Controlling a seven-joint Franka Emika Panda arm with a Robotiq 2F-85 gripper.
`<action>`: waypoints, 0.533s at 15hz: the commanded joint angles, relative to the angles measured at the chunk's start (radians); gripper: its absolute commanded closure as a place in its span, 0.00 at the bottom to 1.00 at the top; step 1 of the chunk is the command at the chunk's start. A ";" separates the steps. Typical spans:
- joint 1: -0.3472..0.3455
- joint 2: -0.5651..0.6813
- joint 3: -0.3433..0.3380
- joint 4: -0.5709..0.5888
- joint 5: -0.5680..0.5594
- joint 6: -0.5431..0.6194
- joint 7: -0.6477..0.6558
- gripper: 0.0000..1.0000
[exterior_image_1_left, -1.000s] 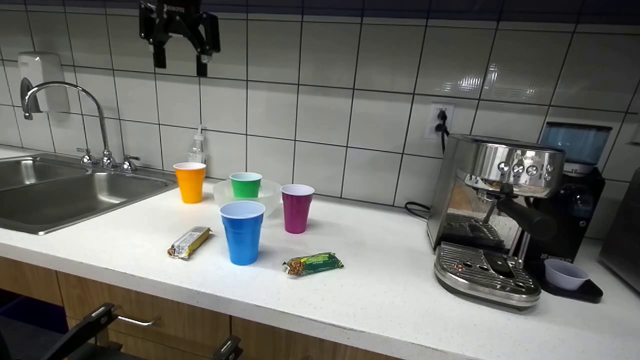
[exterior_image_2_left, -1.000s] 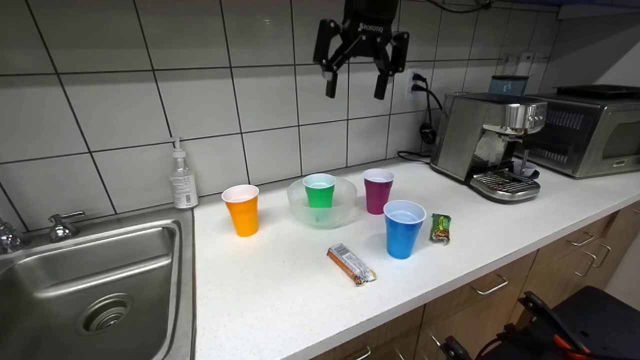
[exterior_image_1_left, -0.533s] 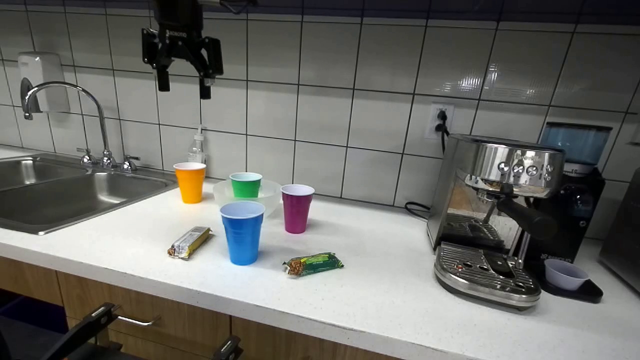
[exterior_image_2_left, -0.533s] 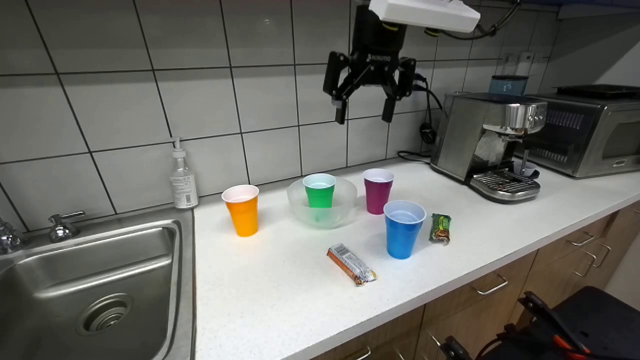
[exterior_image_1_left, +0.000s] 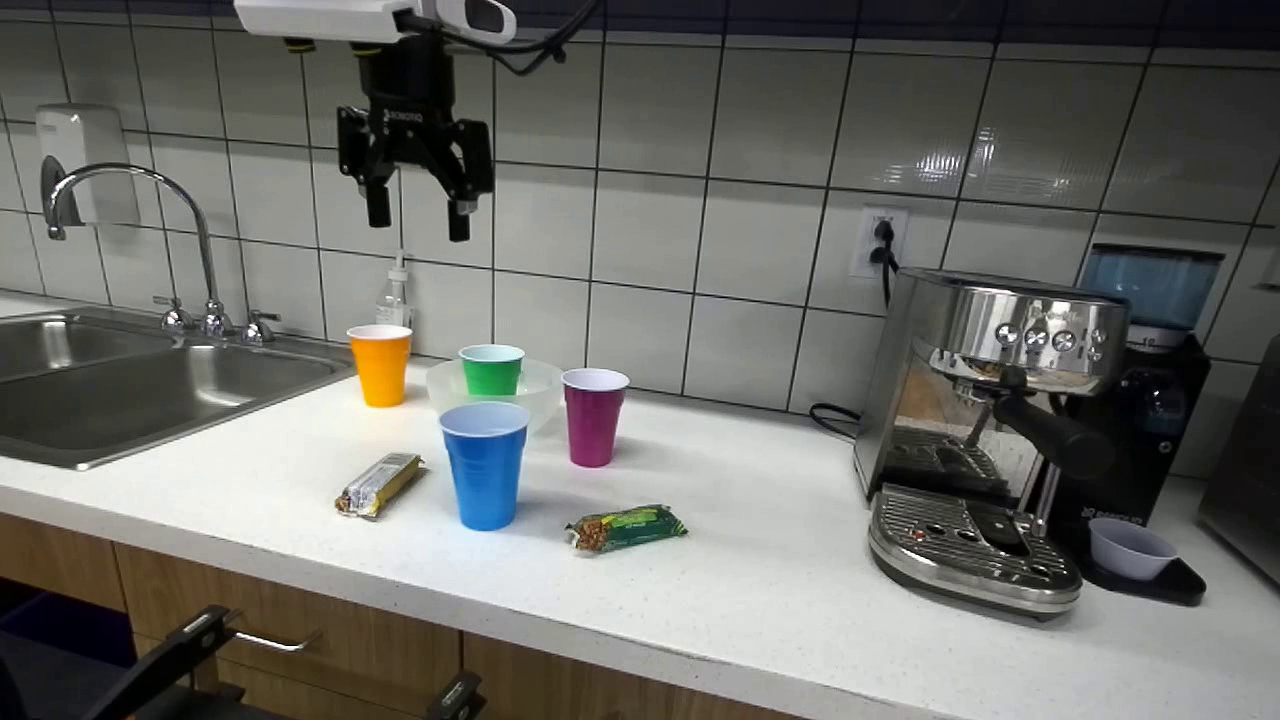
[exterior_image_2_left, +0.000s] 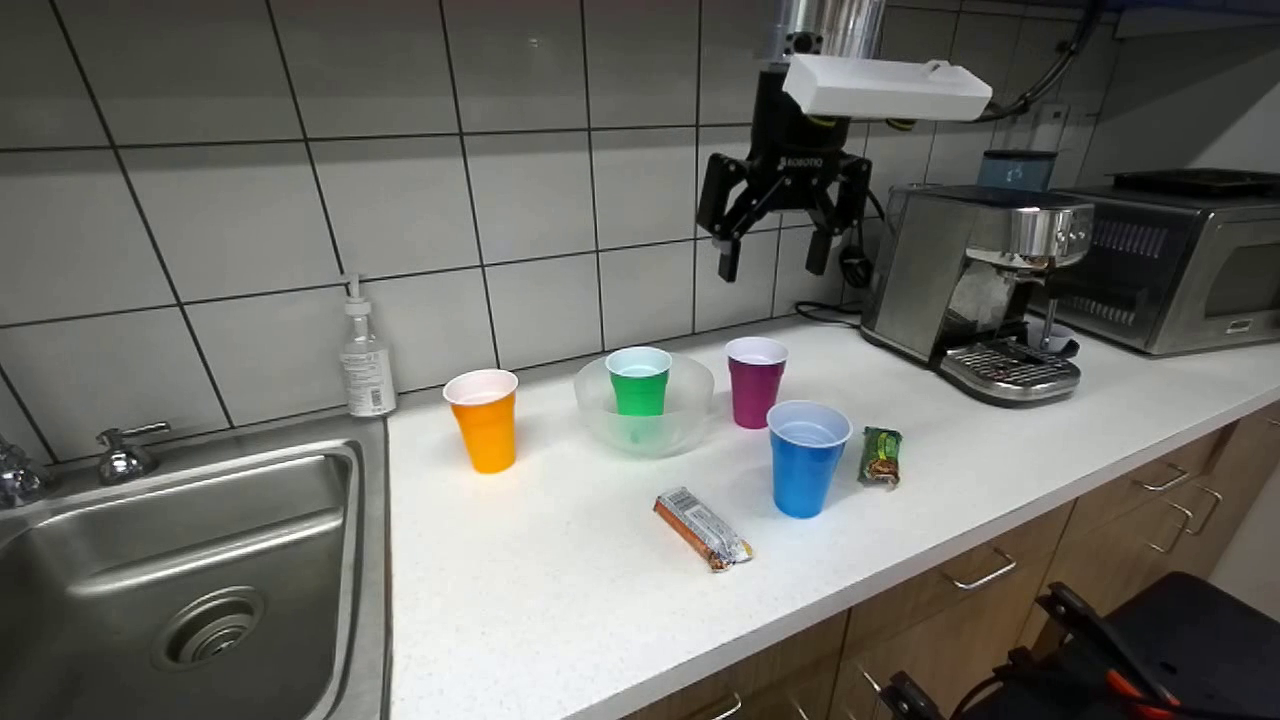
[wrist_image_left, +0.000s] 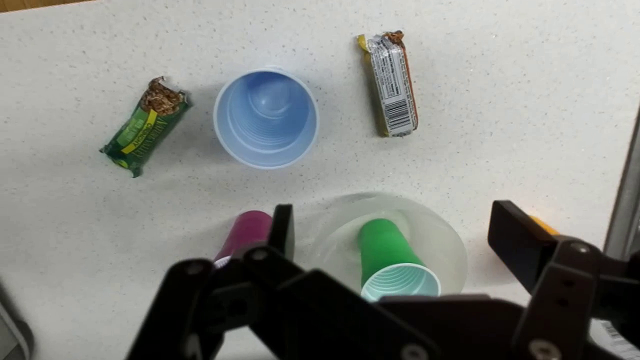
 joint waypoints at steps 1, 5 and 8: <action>-0.037 0.025 -0.011 -0.015 -0.041 0.050 0.029 0.00; -0.072 0.075 -0.031 -0.021 -0.059 0.099 0.049 0.00; -0.095 0.122 -0.048 -0.014 -0.077 0.138 0.059 0.00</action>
